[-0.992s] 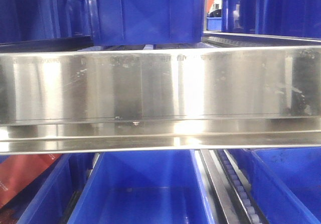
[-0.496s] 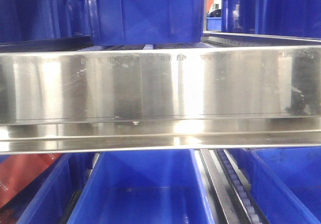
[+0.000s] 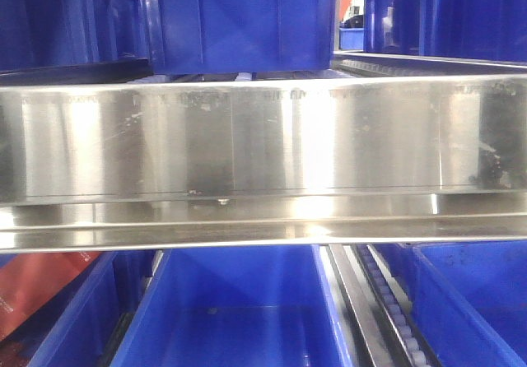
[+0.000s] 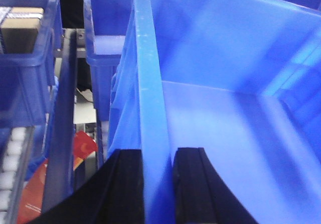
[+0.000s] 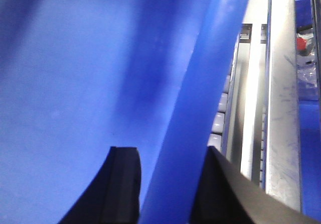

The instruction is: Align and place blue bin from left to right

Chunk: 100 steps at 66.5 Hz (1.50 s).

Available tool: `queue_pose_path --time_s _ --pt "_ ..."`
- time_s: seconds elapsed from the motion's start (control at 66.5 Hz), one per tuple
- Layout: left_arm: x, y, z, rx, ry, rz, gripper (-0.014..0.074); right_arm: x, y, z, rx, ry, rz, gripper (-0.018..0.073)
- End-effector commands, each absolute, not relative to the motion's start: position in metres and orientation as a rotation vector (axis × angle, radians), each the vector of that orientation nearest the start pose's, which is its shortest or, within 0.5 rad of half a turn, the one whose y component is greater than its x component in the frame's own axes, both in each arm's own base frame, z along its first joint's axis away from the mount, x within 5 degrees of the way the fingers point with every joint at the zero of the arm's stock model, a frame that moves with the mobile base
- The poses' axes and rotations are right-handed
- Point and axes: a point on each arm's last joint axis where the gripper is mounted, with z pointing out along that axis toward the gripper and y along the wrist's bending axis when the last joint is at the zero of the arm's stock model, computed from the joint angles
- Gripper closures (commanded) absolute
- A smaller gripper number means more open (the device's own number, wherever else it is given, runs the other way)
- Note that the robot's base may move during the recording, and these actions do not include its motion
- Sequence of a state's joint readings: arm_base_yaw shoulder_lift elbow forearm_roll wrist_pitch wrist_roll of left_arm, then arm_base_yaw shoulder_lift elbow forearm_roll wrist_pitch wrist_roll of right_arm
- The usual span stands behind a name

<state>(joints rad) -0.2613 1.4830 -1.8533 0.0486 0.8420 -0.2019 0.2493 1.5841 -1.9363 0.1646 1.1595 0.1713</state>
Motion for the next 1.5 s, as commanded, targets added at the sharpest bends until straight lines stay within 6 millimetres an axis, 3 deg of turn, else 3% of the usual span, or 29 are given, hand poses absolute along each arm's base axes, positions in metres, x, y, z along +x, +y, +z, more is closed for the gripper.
queue_pose_path --time_s 0.0,0.226,0.496,0.767,0.842,0.902,1.128,1.218,1.383,1.489 --pt "0.306 -0.086 0.509 0.086 1.921 -0.311 0.0708 0.319 0.090 0.489 -0.069 2.156 0.467 0.0628" --pt "0.335 -0.094 0.480 0.091 2.012 -0.289 0.0708 0.349 0.080 0.469 -0.041 2.177 0.418 0.0628" --pt "0.365 -0.100 0.447 0.107 2.104 -0.224 0.0708 0.385 0.085 0.438 -0.070 2.185 0.386 0.0628" --pt "0.378 -0.101 0.423 0.120 2.204 -0.167 0.0699 0.400 0.088 0.417 -0.068 2.244 0.376 0.0624" --pt "0.379 -0.101 0.422 0.120 2.210 -0.165 0.0641 0.401 0.088 0.414 -0.069 2.260 0.375 0.0606" --pt "0.378 -0.101 0.422 0.120 2.214 -0.165 0.0554 0.402 0.088 0.413 -0.070 2.268 0.375 0.0536" --pt "0.378 -0.101 0.421 0.120 2.227 -0.162 0.0102 0.401 0.088 0.412 -0.086 2.275 0.368 -0.0016" --pt "0.377 -0.101 0.421 0.120 2.236 -0.159 -0.0025 0.397 0.087 0.418 -0.118 2.272 0.353 -0.0008" --pt "0.357 -0.095 0.441 0.115 2.212 -0.164 0.0013 0.377 0.078 0.445 -0.144 2.241 0.260 -0.0005" --pt "0.335 -0.087 0.461 0.112 2.183 -0.144 0.0034 0.355 0.070 0.467 -0.152 2.206 0.200 0.0069"
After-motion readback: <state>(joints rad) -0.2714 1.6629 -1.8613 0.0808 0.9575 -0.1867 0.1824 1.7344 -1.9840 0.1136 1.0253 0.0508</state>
